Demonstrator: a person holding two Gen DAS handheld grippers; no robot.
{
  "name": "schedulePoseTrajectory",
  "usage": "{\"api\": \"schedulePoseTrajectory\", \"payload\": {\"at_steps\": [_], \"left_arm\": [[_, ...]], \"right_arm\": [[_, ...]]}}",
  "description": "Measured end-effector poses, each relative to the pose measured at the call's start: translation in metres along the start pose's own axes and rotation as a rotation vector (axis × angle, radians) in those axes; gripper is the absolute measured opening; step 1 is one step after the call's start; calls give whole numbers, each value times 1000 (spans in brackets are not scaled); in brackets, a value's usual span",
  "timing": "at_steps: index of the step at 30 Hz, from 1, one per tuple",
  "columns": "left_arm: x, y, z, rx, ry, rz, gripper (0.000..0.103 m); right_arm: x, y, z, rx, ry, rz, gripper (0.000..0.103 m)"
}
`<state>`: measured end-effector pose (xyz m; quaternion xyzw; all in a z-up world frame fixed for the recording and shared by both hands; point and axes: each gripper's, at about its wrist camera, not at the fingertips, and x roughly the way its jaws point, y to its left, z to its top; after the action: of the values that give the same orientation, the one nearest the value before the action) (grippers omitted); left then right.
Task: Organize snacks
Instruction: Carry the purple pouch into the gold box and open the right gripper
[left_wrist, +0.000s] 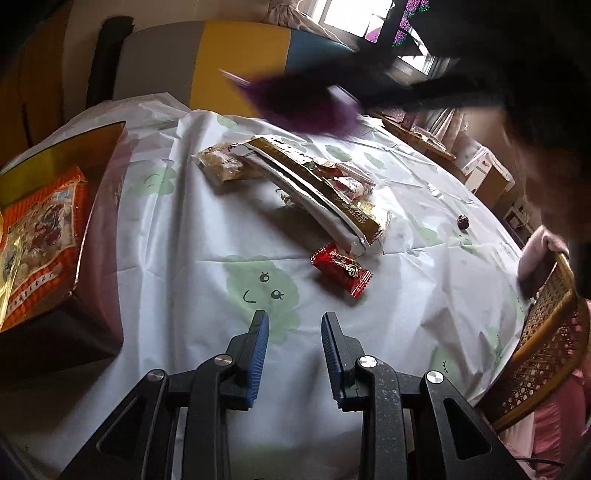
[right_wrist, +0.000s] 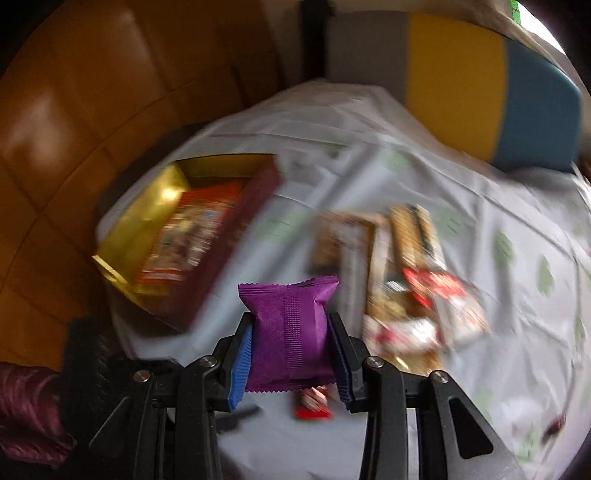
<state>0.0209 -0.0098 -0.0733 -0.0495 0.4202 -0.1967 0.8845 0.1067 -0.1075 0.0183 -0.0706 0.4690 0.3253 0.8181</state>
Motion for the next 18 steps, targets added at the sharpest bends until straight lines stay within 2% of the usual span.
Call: {"api": "schedulePoseTrajectory", "payload": {"at_steps": [8,10,12,18], "left_arm": [[-1,6,-3,-22,-10,-35,30],[-2,7,-4,-24,-11,-41,30],[-2,8,-4,-25,-12,-44,30],[-2,9,-5,-28,-13,-46,30]], "right_arm": [[33,77,60,-155,41,218,40],[48,92,69,-183,71,260,45],[58,101,71,-194,95,277,50],[61,91,66,-147,87,252,50]]}}
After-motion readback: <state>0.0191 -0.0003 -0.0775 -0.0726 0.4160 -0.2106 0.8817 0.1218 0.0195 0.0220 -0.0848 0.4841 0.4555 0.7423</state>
